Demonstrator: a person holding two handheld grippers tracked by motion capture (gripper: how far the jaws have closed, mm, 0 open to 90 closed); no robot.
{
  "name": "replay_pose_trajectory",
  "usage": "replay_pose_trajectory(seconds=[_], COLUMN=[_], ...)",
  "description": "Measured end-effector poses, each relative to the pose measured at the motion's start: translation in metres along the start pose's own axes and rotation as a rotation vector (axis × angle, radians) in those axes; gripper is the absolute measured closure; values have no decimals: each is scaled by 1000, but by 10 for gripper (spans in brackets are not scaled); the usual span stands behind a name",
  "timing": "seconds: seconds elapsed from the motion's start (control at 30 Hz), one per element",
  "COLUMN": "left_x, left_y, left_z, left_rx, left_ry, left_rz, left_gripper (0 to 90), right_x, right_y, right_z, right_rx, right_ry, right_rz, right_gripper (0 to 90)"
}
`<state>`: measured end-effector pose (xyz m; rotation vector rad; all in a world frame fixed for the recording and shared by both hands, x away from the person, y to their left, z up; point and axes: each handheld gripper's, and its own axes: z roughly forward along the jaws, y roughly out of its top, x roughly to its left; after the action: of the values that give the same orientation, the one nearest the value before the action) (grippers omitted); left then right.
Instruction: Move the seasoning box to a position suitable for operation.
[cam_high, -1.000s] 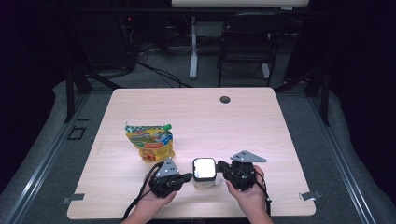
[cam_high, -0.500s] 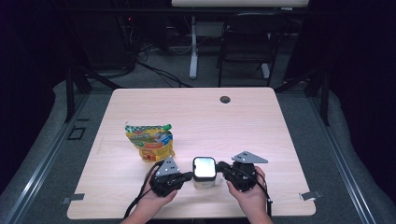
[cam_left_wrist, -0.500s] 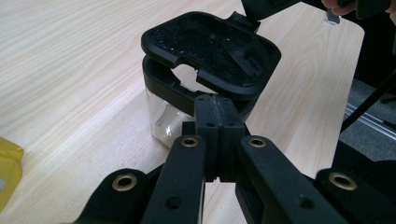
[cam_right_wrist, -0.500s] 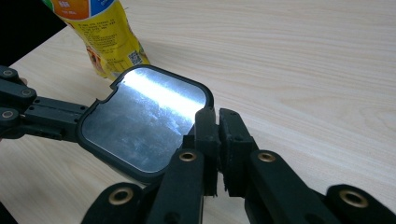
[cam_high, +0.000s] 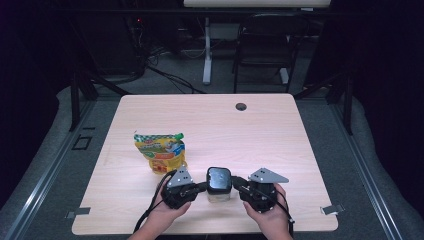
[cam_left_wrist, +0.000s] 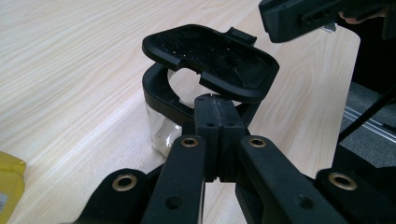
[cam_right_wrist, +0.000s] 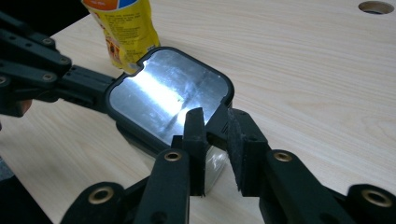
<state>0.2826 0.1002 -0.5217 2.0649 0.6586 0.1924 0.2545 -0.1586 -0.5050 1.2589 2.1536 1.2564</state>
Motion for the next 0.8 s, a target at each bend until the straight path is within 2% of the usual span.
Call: replay_pose_trajectory(seconds=[0.3,0.43,0.6,0.67,0.8], left_x=[-2,-2,-2,-1,-2], left_y=[4,5,6,6,7], left_z=[1,2,1,1,-1], left_rx=[-8,-10,-11,-16,-12], left_ry=[-11,-11,-9,-9,-3], left_rz=[10,10,8,8,13], left_gripper=[900,900,900,900,900], right_x=[10,11,14,15,19], right_y=[-5,-7,-8,-8,-9], right_z=[-5,-2,0,1,3], right_rx=[12,17,28,21,31], right_ry=[15,8,22,13,18], right_rz=[-74,-88,-101,-132,-153], right_gripper=[662,605,572,542,522])
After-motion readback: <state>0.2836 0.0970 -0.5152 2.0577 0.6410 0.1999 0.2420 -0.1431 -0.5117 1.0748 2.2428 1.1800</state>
